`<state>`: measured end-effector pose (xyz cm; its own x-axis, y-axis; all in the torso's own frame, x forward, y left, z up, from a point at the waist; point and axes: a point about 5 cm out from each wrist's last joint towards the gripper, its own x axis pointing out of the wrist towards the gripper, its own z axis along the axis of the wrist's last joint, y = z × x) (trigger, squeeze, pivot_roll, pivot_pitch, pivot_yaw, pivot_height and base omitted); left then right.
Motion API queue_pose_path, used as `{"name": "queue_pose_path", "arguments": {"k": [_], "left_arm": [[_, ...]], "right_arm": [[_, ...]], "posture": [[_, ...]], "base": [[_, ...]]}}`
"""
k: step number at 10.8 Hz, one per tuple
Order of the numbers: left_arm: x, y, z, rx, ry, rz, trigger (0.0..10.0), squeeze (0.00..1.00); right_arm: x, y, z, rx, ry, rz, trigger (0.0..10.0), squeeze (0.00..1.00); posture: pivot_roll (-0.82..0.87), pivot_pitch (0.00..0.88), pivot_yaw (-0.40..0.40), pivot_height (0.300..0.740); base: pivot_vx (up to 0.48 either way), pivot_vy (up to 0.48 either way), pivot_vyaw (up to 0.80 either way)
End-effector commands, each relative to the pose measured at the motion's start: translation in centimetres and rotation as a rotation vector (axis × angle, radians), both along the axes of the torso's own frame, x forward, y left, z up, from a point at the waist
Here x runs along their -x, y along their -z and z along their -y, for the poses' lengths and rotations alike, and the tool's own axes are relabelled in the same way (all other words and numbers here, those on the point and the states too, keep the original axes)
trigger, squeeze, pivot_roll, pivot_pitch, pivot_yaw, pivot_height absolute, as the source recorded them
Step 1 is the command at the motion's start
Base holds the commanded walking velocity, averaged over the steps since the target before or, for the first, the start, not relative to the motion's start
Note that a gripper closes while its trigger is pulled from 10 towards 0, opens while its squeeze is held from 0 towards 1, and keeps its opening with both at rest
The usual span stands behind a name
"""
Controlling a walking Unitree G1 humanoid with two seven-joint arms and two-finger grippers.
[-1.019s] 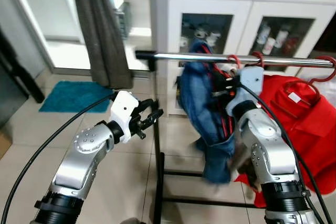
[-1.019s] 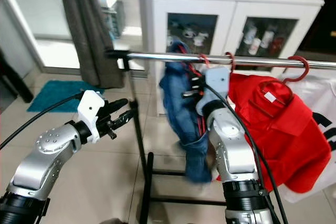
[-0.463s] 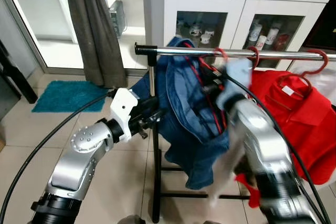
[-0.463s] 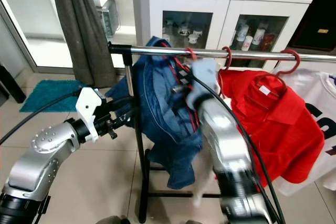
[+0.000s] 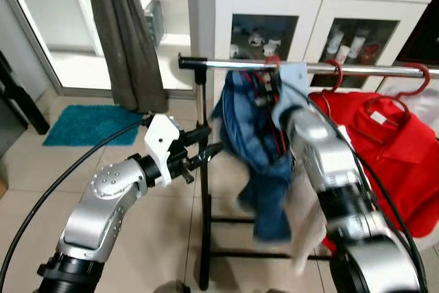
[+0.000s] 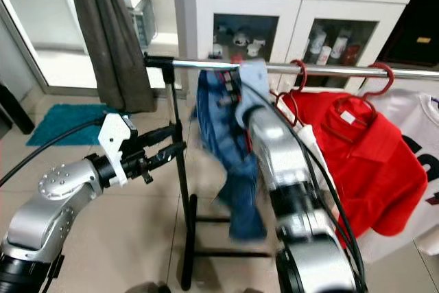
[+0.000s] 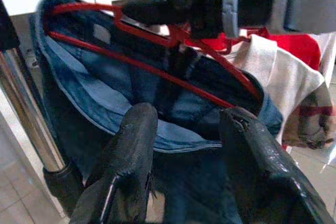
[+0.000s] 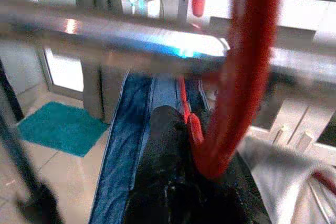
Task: Hang hanger
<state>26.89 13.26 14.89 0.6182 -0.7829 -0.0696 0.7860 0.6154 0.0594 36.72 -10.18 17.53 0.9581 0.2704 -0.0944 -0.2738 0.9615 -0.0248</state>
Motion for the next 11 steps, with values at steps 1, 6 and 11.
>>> {"name": "queue_pose_path", "arguments": {"k": [1, 6, 11], "left_arm": [[0.2, -0.2, 0.1, -0.007, 0.019, 0.002, 10.0, 0.00], [0.0, 0.0, 0.2, -0.014, 0.029, -0.011, 10.0, 0.00], [-0.2, 0.3, 0.0, -0.019, 0.019, -0.018, 10.0, 0.00]], "right_arm": [[-0.4, -0.8, 0.2, -0.023, 0.012, 0.031, 10.0, 0.00], [-1.0, 2.4, -1.9, 0.115, -0.085, -0.174, 10.0, 0.00], [-0.7, 0.9, -2.2, 0.057, -0.155, -0.047, 10.0, 1.00]], "posture": [[-0.04, 0.000, 0.002, 0.740], [-0.04, 0.000, -0.002, 0.740], [-0.04, 0.000, 0.006, 0.740]], "base": [[0.000, 0.000, 0.00], [0.000, 0.000, 0.00], [0.000, 0.000, 0.00]]}}
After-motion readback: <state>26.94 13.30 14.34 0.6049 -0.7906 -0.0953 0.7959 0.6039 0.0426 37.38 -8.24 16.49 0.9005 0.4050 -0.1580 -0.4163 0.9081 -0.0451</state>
